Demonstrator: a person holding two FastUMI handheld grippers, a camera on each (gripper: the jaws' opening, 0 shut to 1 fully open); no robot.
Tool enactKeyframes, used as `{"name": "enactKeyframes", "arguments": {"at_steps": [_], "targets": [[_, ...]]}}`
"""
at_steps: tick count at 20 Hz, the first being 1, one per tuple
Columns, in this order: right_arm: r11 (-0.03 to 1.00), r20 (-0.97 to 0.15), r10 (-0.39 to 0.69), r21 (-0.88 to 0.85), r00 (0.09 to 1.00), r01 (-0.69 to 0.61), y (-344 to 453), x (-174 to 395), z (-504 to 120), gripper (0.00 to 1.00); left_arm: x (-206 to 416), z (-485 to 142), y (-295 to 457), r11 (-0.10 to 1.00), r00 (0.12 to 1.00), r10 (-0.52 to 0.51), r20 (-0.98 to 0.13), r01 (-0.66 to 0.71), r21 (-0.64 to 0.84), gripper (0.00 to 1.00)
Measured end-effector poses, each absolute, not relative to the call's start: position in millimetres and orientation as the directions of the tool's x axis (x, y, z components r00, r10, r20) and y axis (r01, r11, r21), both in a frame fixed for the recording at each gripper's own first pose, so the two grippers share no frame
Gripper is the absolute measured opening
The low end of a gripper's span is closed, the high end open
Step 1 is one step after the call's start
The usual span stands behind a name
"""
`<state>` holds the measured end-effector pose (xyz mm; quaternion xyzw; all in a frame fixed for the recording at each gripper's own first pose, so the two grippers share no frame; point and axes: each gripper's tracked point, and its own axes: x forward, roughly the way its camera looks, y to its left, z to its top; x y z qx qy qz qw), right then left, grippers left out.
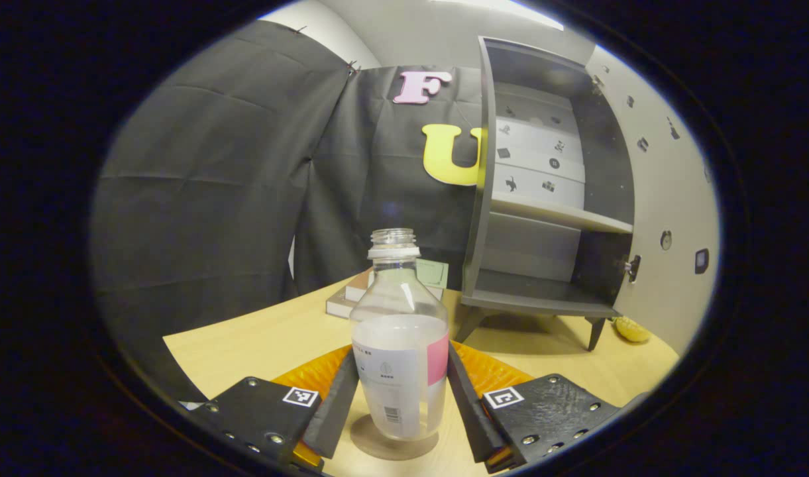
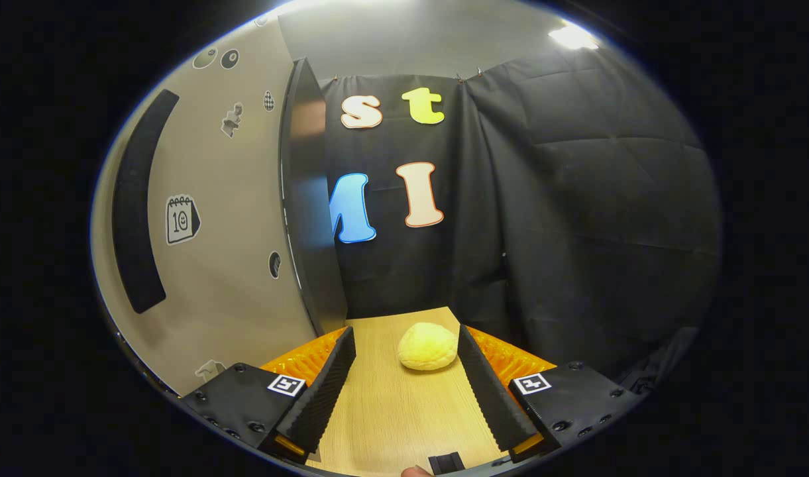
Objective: Open the cabinet door with the right hand, grasp the bottle in the cabinet with the left hand and place it on the coaster, then close the cabinet door with the right hand.
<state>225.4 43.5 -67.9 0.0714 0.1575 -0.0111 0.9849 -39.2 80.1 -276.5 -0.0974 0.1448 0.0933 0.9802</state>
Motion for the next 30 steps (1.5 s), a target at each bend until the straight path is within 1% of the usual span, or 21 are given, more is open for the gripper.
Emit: {"name": "enactKeyframes", "arguments": {"at_steps": [1,3,4,5,6,7,8,9,10,11,12,14,15,16,18,19,20,21,23,24,30], "targets": [[0.99,-0.315,0.005,0.132,0.949,0.039,45,226,-69,0.93,-39,-281,77,0.967,0.939,0.155,-0.308,-0.208,-0.149,0.75],[0.991,-0.318,0.009,0.128,0.948,0.033,45,227,-71,0.93,-39,-287,76,0.971,0.937,0.166,-0.306,-0.21,-0.118,0.72],[0.991,-0.319,0.01,0.128,0.948,0.033,44,227,-71,0.93,-42,-290,77,0.971,0.936,0.171,-0.306,-0.214,-0.11,0.75],[0.991,-0.319,0.008,0.128,0.948,0.035,43,227,-71,0.93,-43,-294,76,0.969,0.936,0.178,-0.305,-0.22,-0.11,0.75],[0.991,-0.319,0.007,0.129,0.948,0.036,42,228,-71,0.93,-45,-297,77,0.967,0.936,0.186,-0.299,-0.228,-0.11,0.72],[0.991,-0.321,0.006,0.13,0.947,0.037,42,228,-72,0.93,-45,-297,78,0.966,0.937,0.196,-0.287,-0.236,-0.109,0.75],[0.991,-0.323,0.005,0.13,0.947,0.039,41,228,-72,0.93,-46,-299,77,0.965,0.937,0.203,-0.284,-0.241,-0.105,0.75],[0.991,-0.324,0.005,0.13,0.946,0.039,41,228,-72,0.93,-46,-304,76,0.964,0.935,0.209,-0.286,-0.246,-0.101,0.72],[0.991,-0.324,0.005,0.13,0.946,0.039,41,227,-73,0.93,-49,-309,75,0.963,0.932,0.212,-0.293,-0.251,-0.1,0.72],[0.991,-0.324,0.006,0.128,0.946,0.038,42,227,-73,0.93,-51,-313,73,0.962,0.931,0.211,-0.298,-0.251,-0.104,0.76],[0.991,-0.325,0.007,0.126,0.946,0.036,43,228,-73,0.93,-52,-311,71,0.962,0.934,0.216,-0.285,-0.254,-0.102,0.72],[0.992,-0.326,0.016,0.124,0.945,0.026,47,227,-73,0.93,-56,-312,68,0.964,0.933,0.217,-0.287,-0.251,-0.089,0.72],[0.992,-0.326,0.021,0.122,0.945,0.02,49,228,-73,0.93,-59,-313,66,0.965,0.933,0.214,-0.291,-0.248,-0.086,0.76],[0.993,-0.324,0.026,0.12,0.946,0.014,51,228,-72,0.93,-61,-314,65,0.966,0.931,0.212,-0.296,-0.246,-0.082,0.73],[0.993,-0.321,0.034,0.115,0.946,0.003,56,228,-72,0.93,-62,-312,66,0.967,0.929,0.214,-0.3,-0.246,-0.071,0.73],[0.993,-0.32,0.038,0.114,0.947,-0.002,58,229,-71,0.93,-62,-312,68,0.967,0.925,0.22,-0.311,-0.25,-0.057,0.76],[0.993,-0.319,0.042,0.115,0.947,-0.005,59,229,-71,0.98,-65,-315,69,0.966,0.918,0.227,-0.326,-0.254,-0.042,0.73],[0.993,-0.317,0.046,0.117,0.947,-0.009,61,229,-70,0.98,-65,-313,72,0.964,0.912,0.241,-0.331,-0.265,-0.026,0.77],[0.992,-0.315,0.052,0.125,0.948,-0.013,63,229,-70,0.98,-65,-303,79,0.962,0.911,0.257,-0.323,-0.273,-0.005,0.76],[0.992,-0.314,0.054,0.129,0.948,-0.014,63,230,-70,0.98,-63,-298,80,0.962,0.913,0.257,-0.316,-0.274,-0.008,0.8],[0.989,-0.317,0.06,0.149,0.947,-0.013,62,231,-73,0.98,-54,-258,77,0.967,0.935,0.245,-0.256,-0.255,-0.006,0.8]]}}
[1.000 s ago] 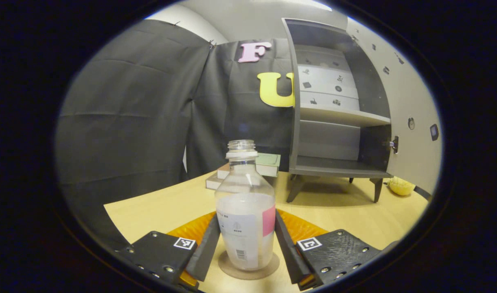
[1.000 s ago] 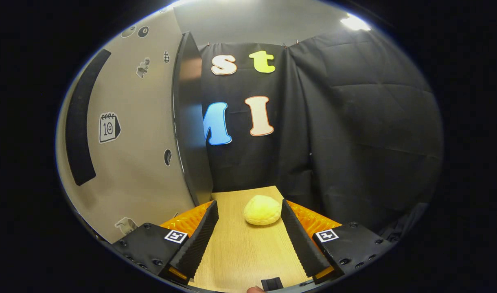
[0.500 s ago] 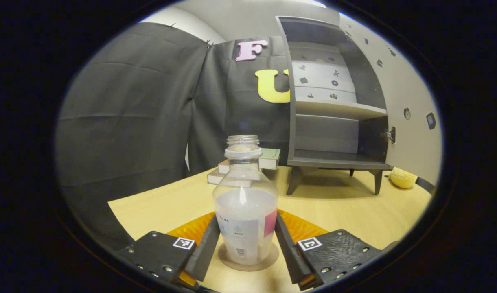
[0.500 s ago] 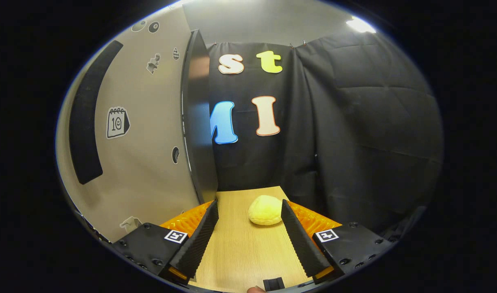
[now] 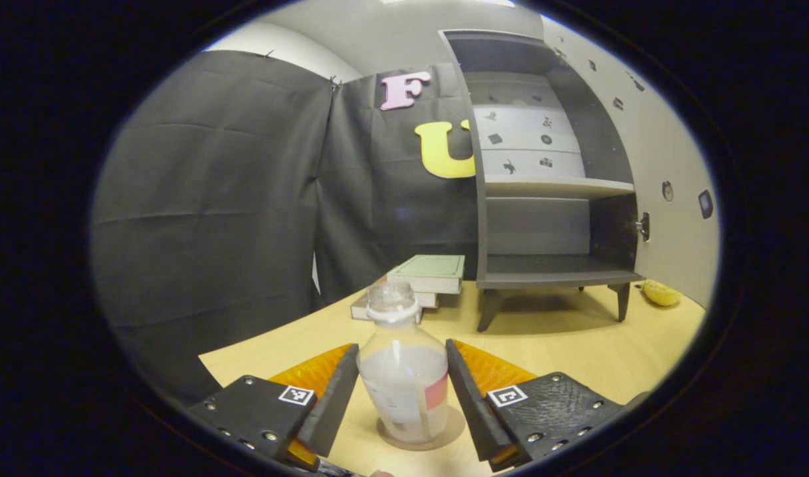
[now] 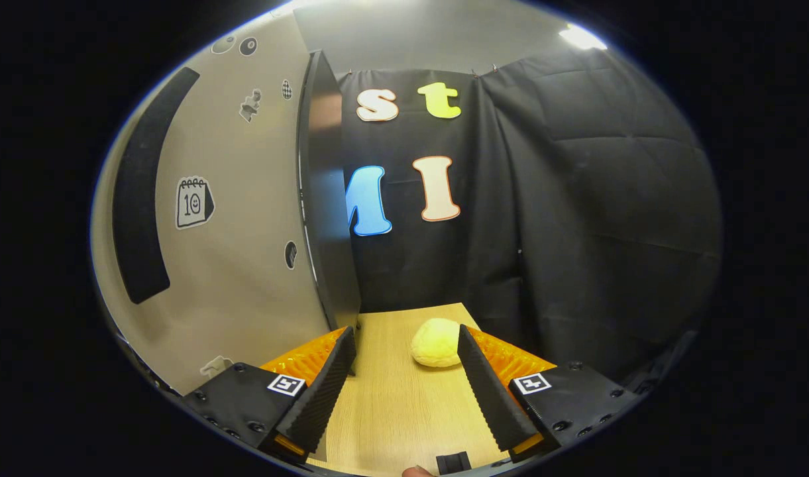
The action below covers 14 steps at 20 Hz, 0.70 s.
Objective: Open the cabinet door with the right hand, grasp the bottle in the cabinet with the left hand and place it on the coaster, then close the cabinet door with the right hand.
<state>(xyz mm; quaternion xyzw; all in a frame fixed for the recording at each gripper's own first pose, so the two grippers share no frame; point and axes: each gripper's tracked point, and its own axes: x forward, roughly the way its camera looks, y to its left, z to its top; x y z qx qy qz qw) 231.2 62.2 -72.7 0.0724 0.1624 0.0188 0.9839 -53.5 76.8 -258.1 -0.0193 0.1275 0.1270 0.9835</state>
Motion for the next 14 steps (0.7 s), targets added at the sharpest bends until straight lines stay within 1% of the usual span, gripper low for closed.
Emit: {"name": "enactKeyframes", "arguments": {"at_steps": [2,3,5,6,7,8,9,10,11,14], "targets": [[0.987,-0.314,0.066,0.158,0.947,-0.016,63,232,-71,0.98,-50,-240,75,0.968,0.941,0.243,-0.235,-0.25,-0.003,0.8],[0.987,-0.31,0.066,0.163,0.949,-0.016,62,232,-70,0.98,-48,-230,73,0.969,0.945,0.24,-0.22,-0.247,-0.002,0.82],[0.984,-0.298,0.072,0.177,0.952,-0.019,60,233,-65,0.98,-46,-211,70,0.971,0.952,0.233,-0.198,-0.238,0.0,0.77],[0.982,-0.291,0.078,0.188,0.953,-0.023,60,233,-62,0.98,-44,-202,68,0.972,0.954,0.229,-0.192,-0.234,-0.001,0.8],[0.979,-0.285,0.087,0.2,0.955,-0.029,61,234,-58,0.98,-44,-193,66,0.972,0.955,0.229,-0.189,-0.233,0.0,0.8],[0.977,-0.279,0.099,0.211,0.955,-0.039,61,233,-54,0.93,-44,-183,66,0.972,0.955,0.231,-0.186,-0.235,0.002,0.77],[0.974,-0.272,0.109,0.221,0.956,-0.048,61,233,-50,0.93,-46,-171,66,0.971,0.955,0.237,-0.179,-0.24,0.006,0.77],[0.971,-0.266,0.12,0.232,0.956,-0.058,61,232,-44,0.93,-48,-155,66,0.969,0.954,0.246,-0.17,-0.247,0.012,0.8],[0.967,-0.261,0.138,0.242,0.955,-0.073,62,232,-38,0.93,-52,-137,66,0.967,0.954,0.255,-0.155,-0.255,0.018,0.77],[0.96,-0.219,0.181,0.253,0.959,-0.124,64,233,-9,0.93,-60,-82,64,0.963,0.958,0.268,-0.101,-0.264,0.045,0.76]]}}
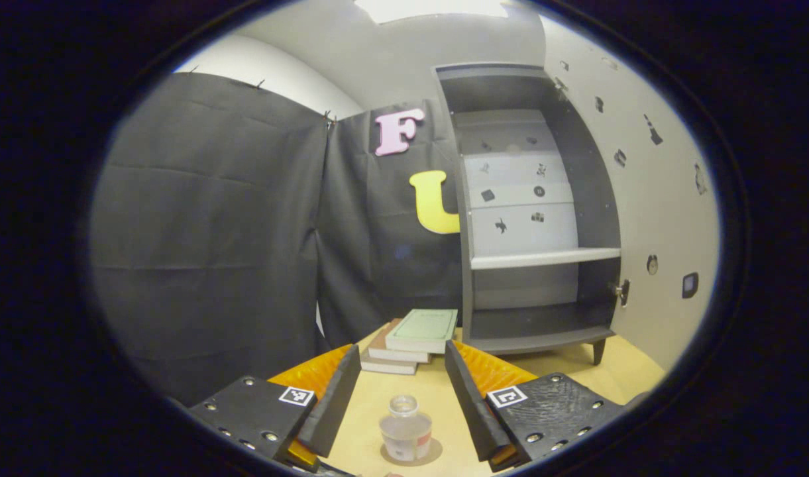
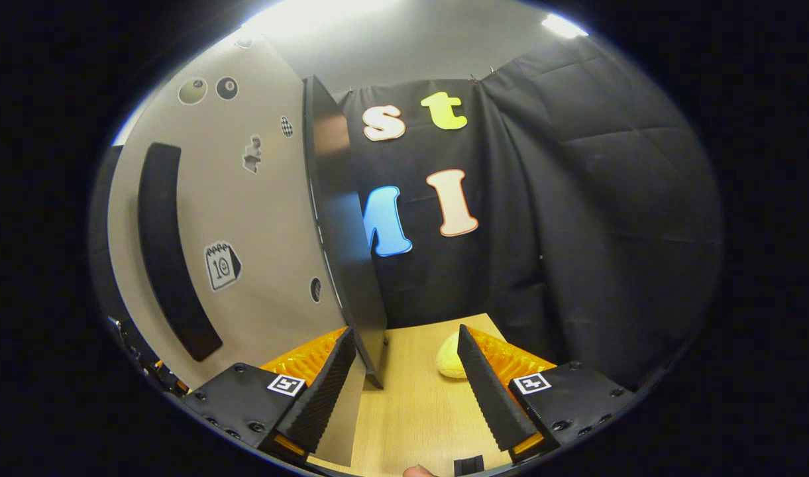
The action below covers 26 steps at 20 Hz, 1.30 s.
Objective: Open the cabinet door with the right hand, grasp the bottle in the cabinet with the left hand and place it on the coaster, then close the cabinet door with the right hand.
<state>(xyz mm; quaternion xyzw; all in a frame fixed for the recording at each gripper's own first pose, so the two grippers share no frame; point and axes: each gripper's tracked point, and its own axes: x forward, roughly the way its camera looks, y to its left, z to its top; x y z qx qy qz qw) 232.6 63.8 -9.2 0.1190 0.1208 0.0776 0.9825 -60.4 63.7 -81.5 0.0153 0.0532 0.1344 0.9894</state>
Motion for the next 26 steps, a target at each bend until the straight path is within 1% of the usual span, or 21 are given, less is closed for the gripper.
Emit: {"name": "enactKeyframes", "arguments": {"at_steps": [1,3,4,5,6,7,8,9,10,11,12,13,14,15,16,17,18,19,20,21,26], "targets": [[0.957,-0.199,0.19,0.255,0.961,-0.137,65,232,2,0.93,-62,-66,61,0.965,0.961,0.262,-0.09,-0.258,0.052,0.76],[0.949,-0.166,0.216,0.267,0.962,-0.167,72,230,20,0.93,-59,-42,56,0.969,0.967,0.245,-0.072,-0.241,0.06,0.79],[0.945,-0.154,0.231,0.269,0.961,-0.185,75,229,28,0.93,-57,-31,54,0.971,0.97,0.234,-0.059,-0.231,0.058,0.76],[0.945,-0.149,0.244,0.259,0.958,-0.2,80,229,33,0.93,-55,-22,50,0.975,0.975,0.22,-0.042,-0.217,0.051,0.82],[0.947,-0.148,0.25,0.242,0.957,-0.21,81,229,39,0.92,-49,-13,42,0.977,0.977,0.21,-0.027,-0.209,0.045,0.8],[0.949,-0.146,0.257,0.226,0.955,-0.221,85,228,44,0.98,-49,-10,39,0.979,0.98,0.199,-0.02,-0.198,0.042,0.77],[0.948,-0.143,0.268,0.215,0.953,-0.234,89,227,49,0.92,-50,-13,38,0.981,0.982,0.189,-0.02,-0.188,0.041,0.76],[0.945,-0.14,0.284,0.209,0.949,-0.252,97,226,53,0.92,-47,-14,37,0.984,0.984,0.175,-0.017,-0.174,0.041,0.77],[0.943,-0.135,0.293,0.203,0.946,-0.263,110,221,57,0.98,-44,-15,38,0.986,0.987,0.163,-0.015,-0.162,0.04,0.77],[0.953,-0.135,0.267,0.181,0.954,-0.242,111,221,59,0.92,-42,-15,40,0.988,0.988,0.151,-0.015,-0.15,0.035,0.77],[0.962,-0.132,0.245,0.159,0.96,-0.224,109,220,61,1.0,-39,-16,42,0.991,0.991,0.133,-0.019,-0.132,0.028,0.77],[0.966,-0.125,0.231,0.144,0.965,-0.213,113,221,62,0.95,-37,-15,45,0.992,0.993,0.122,-0.01,-0.121,0.025,0.77],[0.97,-0.123,0.219,0.138,0.968,-0.201,115,221,63,0.96,-36,-13,52,0.993,0.994,0.114,0.001,-0.114,0.021,0.76],[0.972,-0.125,0.208,0.14,0.97,-0.19,117,222,62,0.9,-32,-17,57,0.994,0.994,0.108,-0.006,-0.108,0.017,0.79],[0.972,-0.129,0.203,0.144,0.971,-0.184,119,222,61,0.96,-29,-20,63,0.995,0.994,0.104,-0.015,-0.104,0.011,0.76],[0.972,-0.136,0.201,0.147,0.97,-0.18,123,223,61,0.96,-26,-20,70,0.995,0.995,0.101,-0.015,-0.101,0.001,0.79],[0.973,-0.138,0.196,0.15,0.971,-0.175,126,222,61,0.96,-22,-19,75,0.995,0.995,0.095,-0.01,-0.095,-0.015,0.77],[0.974,-0.14,0.193,0.147,0.971,-0.173,129,222,61,0.96,-19,-19,79,0.996,0.996,0.089,-0.008,-0.09,-0.03,0.77],[0.975,-0.138,0.191,0.139,0.972,-0.172,132,223,62,0.9,-17,-18,85,0.995,0.996,0.086,-0.004,-0.086,-0.042,0.77],[0.976,-0.137,0.192,0.132,0.972,-0.174,136,225,62,0.96,-16,-19,90,0.995,0.997,0.082,-0.001,-0.082,-0.05,0.77],[0.975,-0.122,0.214,0.086,0.969,-0.204,167,228,71,0.96,-19,-23,124,0.995,0.997,0.079,-0.005,-0.079,-0.058,0.76]]}}
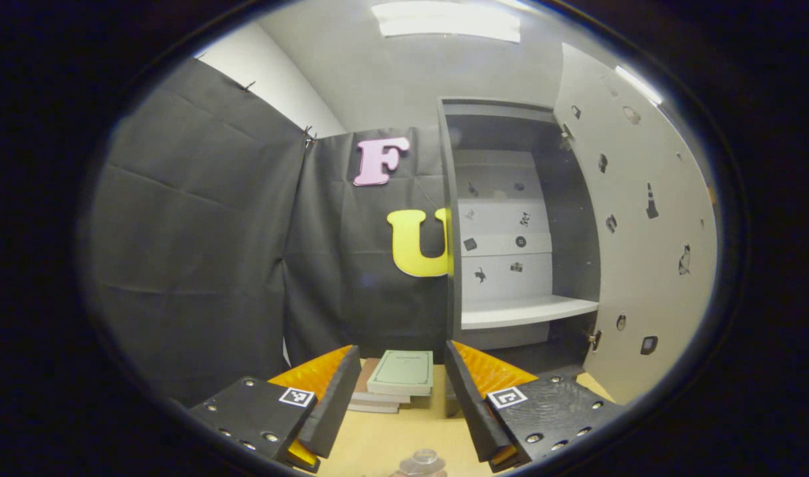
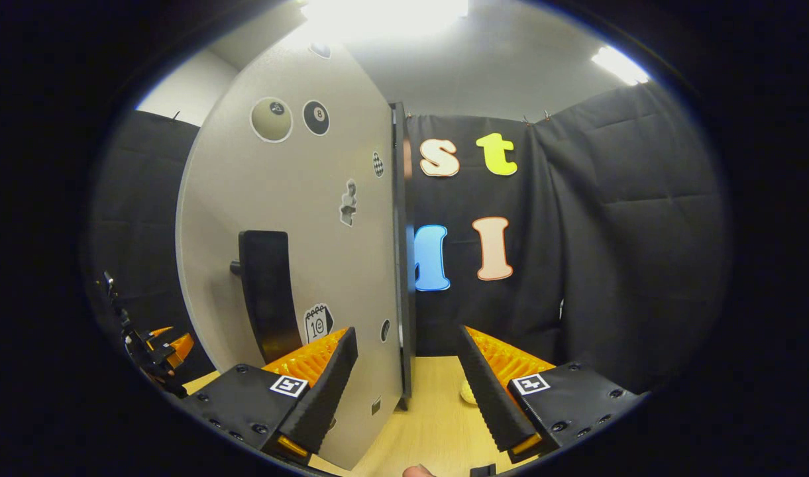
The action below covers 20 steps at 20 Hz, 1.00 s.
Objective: Open the cabinet door with the right hand, grasp the bottle in the cabinet with the left hand and place it on the coaster, then close the cabinet door with the right hand.
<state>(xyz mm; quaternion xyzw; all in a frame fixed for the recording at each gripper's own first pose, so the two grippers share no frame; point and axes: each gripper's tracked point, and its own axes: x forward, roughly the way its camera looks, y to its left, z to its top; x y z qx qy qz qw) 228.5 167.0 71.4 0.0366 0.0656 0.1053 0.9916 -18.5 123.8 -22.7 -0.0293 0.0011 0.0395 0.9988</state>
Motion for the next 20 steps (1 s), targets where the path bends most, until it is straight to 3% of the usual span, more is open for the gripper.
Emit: {"name": "enactKeyframes", "arguments": {"at_steps": [20], "targets": [[0.962,-0.074,0.27,0.063,0.96,-0.266,259,241,79,0.96,-27,-34,220,0.991,0.994,0.11,-0.004,-0.11,-0.08,0.76]]}}
